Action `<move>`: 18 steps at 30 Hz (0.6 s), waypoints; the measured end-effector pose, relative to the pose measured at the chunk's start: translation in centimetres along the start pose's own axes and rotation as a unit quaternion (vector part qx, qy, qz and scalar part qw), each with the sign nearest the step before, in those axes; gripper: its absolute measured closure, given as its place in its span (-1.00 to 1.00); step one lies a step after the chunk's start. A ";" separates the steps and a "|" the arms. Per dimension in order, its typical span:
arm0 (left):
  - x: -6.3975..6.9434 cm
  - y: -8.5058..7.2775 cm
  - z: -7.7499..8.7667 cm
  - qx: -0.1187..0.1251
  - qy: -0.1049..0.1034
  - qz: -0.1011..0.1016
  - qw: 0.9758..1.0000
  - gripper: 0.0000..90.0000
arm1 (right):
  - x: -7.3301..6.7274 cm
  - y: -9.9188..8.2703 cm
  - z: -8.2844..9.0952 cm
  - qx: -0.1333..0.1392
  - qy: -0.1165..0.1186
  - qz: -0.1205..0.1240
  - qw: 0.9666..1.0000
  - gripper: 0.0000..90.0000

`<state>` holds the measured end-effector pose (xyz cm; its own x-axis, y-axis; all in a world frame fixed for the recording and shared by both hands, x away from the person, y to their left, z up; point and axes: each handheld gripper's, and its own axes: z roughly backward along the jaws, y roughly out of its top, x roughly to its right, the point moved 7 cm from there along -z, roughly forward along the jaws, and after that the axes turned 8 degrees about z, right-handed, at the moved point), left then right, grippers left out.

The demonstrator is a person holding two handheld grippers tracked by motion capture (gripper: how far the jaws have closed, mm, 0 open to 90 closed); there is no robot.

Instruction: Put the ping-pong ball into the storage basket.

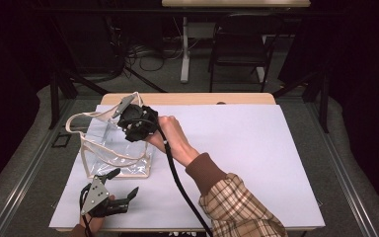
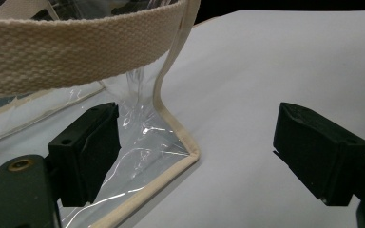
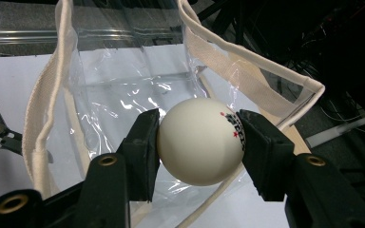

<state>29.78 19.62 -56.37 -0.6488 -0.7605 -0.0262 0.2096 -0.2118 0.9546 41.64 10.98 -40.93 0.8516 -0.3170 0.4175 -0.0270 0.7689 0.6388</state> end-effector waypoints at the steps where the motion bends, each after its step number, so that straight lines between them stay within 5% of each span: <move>1: 0.0 0.0 0.0 0.000 0.000 0.000 1.000 -0.65 | 0.0 0.0 -0.1 0.000 0.000 0.000 1.000 0.13; 18: 0.0 0.0 0.0 0.000 -0.001 0.000 1.000 -0.65 | -0.6 -0.3 -1.2 -0.012 0.009 0.001 1.000 0.13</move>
<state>29.78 19.61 -56.37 -0.6497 -0.7597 -0.0263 0.2097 -0.2124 0.9544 41.81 11.57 -42.15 0.8610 -0.3058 0.4064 -0.0162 0.7821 0.6229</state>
